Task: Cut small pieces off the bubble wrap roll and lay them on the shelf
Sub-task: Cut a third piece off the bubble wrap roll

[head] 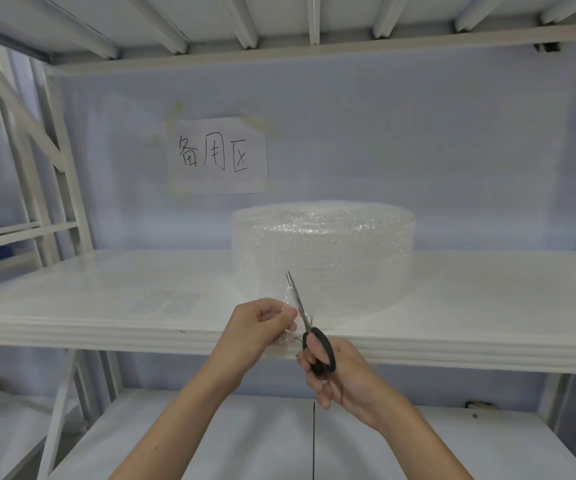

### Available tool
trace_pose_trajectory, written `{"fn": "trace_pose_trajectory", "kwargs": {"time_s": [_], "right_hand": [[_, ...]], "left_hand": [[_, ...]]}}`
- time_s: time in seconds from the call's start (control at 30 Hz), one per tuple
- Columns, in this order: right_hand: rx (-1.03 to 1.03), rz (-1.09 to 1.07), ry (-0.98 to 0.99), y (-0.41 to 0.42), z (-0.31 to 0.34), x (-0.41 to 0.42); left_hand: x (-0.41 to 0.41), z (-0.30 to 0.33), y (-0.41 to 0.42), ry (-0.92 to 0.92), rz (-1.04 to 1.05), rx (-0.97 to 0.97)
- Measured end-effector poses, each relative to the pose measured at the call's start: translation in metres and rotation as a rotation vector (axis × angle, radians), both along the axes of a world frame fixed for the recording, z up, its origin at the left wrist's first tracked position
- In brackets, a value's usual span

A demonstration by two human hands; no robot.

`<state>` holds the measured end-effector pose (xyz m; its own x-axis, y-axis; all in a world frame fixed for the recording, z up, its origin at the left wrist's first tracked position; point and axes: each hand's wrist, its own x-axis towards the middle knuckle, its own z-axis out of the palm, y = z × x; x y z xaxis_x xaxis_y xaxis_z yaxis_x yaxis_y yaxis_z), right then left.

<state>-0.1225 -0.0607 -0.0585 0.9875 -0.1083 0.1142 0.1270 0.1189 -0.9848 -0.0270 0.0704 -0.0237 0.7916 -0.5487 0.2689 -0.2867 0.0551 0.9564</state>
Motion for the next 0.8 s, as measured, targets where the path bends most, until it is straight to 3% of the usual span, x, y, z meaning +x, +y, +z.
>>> {"fn": "trace_pose_trajectory", "kwargs": {"time_s": [0.47, 0.6, 0.8], "right_hand": [[0.004, 0.043, 0.021, -0.006, -0.001, -0.004], [-0.008, 0.020, 0.028, -0.007, 0.002, -0.005], [0.006, 0.013, 0.010, -0.003, 0.000, -0.007]], "left_hand": [[-0.003, 0.014, 0.008, -0.011, -0.042, 0.094], [-0.003, 0.026, 0.008, 0.021, -0.001, 0.022], [-0.002, 0.028, -0.007, -0.073, 0.067, 0.017]]}}
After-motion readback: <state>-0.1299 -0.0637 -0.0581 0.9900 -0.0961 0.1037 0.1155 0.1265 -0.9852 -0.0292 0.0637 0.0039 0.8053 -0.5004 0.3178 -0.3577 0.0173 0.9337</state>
